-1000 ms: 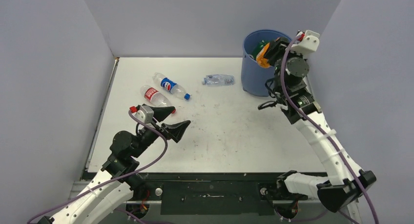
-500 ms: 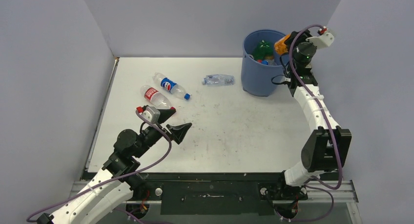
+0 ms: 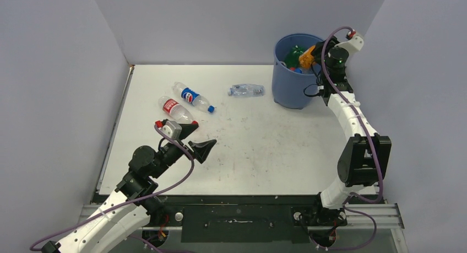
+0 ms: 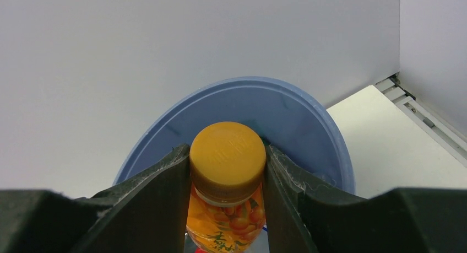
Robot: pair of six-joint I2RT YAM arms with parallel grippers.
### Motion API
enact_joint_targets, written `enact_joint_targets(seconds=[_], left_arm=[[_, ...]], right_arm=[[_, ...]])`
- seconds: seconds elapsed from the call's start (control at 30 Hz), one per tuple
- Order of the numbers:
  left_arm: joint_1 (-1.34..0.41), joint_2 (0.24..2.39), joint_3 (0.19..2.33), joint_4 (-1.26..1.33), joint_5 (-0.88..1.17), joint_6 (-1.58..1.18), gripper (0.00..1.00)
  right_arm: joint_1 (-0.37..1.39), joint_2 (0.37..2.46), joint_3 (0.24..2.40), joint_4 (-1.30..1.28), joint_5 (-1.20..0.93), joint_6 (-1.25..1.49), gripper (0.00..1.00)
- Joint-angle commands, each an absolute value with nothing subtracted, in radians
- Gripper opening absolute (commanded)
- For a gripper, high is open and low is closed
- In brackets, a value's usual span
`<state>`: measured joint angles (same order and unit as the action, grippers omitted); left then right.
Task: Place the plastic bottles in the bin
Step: Place the plastic bottle in the trash bin.
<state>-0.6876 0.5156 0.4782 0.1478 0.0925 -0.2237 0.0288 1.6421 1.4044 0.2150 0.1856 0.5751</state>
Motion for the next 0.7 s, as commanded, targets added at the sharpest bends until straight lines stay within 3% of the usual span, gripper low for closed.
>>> enact_joint_targets(seconds=[0.0, 0.1, 0.33, 0.5, 0.67], left_arm=[[-0.692, 0.512, 0.535, 0.161, 0.120, -0.213, 0.96], [-0.692, 0.513, 0.535, 0.162, 0.126, -0.214, 0.96], [-0.693, 0.515, 0.537, 0.156, 0.128, -0.213, 0.96], [-0.693, 0.520, 0.535, 0.157, 0.128, -0.212, 0.96], [-0.695, 0.522, 0.540, 0.146, 0.119, -0.203, 0.96]], right_arm=[[0.064, 1.633, 1.423, 0.169, 0.158, 0.482, 0.16], [0.084, 1.630, 1.425, 0.131, 0.182, 0.441, 0.17], [0.086, 1.651, 1.486, 0.081, 0.151, 0.441, 0.05], [0.075, 1.648, 1.425, 0.340, 0.110, 0.575, 0.05], [0.113, 1.806, 1.616, 0.267, 0.082, 0.596, 0.05]])
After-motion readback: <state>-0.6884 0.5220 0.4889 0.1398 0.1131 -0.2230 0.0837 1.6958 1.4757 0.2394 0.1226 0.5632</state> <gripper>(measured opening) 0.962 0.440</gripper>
